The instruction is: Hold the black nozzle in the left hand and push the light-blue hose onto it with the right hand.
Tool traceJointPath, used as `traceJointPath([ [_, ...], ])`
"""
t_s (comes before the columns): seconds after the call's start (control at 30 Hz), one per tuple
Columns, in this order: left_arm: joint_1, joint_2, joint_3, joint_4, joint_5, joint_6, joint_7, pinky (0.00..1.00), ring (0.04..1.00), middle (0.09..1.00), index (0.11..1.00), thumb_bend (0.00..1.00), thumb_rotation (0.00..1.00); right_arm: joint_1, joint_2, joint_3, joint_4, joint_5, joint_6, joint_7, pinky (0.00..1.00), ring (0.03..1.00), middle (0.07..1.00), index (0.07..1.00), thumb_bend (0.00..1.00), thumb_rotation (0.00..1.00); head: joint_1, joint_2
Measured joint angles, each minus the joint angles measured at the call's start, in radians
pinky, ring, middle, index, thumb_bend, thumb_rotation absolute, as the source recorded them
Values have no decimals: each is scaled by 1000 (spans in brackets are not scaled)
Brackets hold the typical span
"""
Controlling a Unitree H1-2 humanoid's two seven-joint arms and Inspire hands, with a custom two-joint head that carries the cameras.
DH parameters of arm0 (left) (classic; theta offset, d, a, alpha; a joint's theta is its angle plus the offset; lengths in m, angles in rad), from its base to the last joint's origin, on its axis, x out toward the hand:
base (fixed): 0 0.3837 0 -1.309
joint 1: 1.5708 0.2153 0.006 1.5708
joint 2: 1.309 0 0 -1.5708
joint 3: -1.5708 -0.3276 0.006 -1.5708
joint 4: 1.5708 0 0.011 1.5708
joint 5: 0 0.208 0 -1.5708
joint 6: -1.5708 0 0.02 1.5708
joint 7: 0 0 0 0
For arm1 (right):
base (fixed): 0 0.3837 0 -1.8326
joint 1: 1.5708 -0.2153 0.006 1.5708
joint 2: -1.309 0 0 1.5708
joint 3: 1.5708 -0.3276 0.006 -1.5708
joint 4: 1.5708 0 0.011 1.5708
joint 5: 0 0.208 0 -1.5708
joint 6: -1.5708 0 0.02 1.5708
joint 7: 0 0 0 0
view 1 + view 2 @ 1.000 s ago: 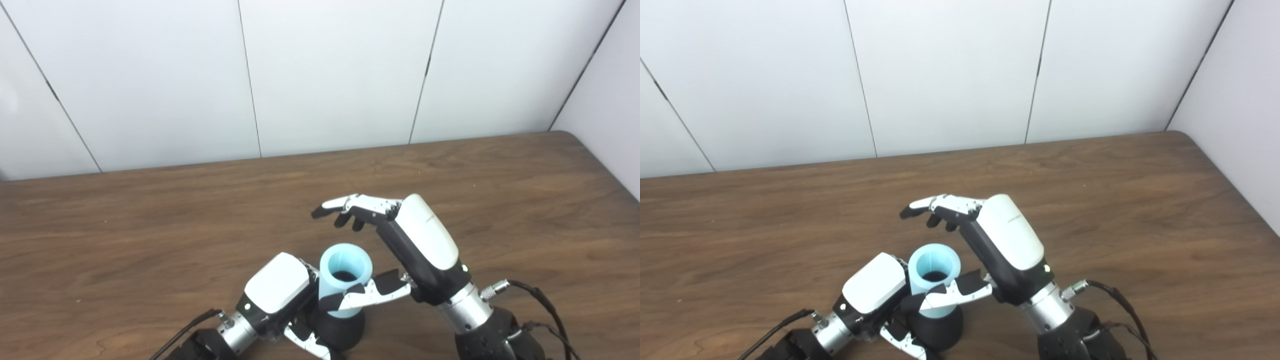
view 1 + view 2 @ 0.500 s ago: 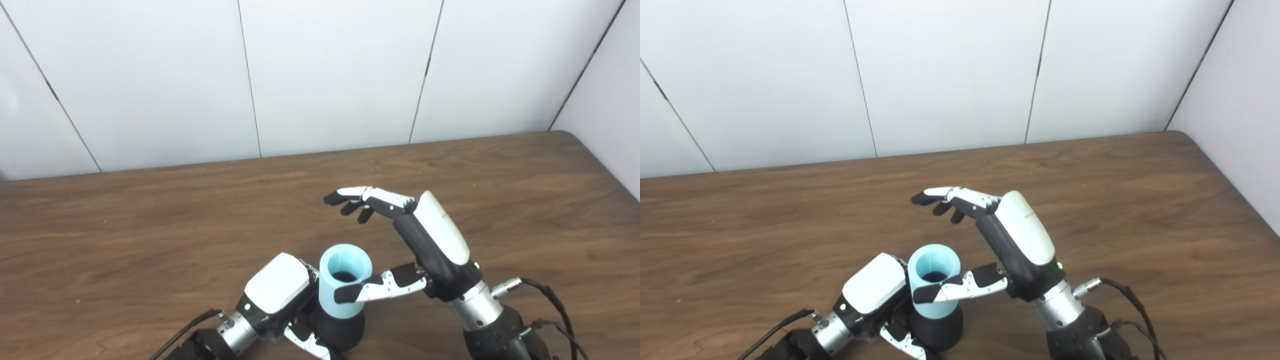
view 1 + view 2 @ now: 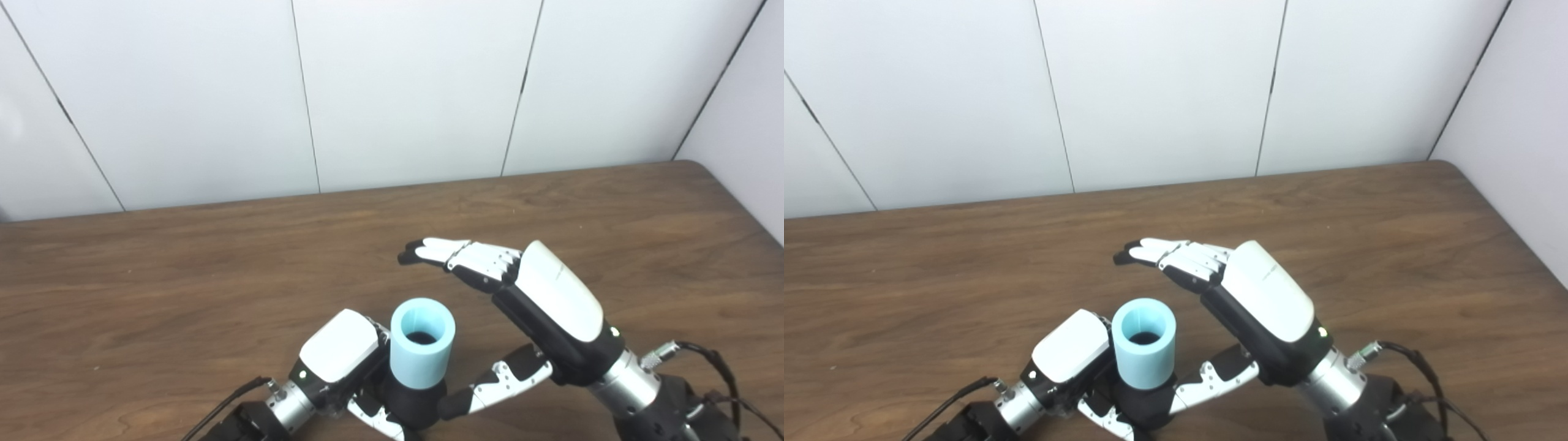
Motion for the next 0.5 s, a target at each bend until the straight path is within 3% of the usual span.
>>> traceJointPath([
  [0.2, -3, -2, 0, 4, 0, 6, 0, 130, 181, 471, 479, 525, 0, 50, -15, 1, -12, -59, -12, 44, 859, 920, 925, 876, 917, 819, -3, 2],
  [0.3, -6, -2, -1, 8, 1, 7, 0, 125, 179, 471, 480, 525, 0, 75, -17, 3, -22, -84, -49, 48, 866, 920, 920, 867, 920, 843, -3, 2],
  [0.5, -7, -2, -2, 9, 1, 11, 0, 136, 188, 471, 481, 524, 0, 109, -16, 6, -22, -124, -81, 64, 905, 950, 951, 922, 962, 959, -2, 5],
])
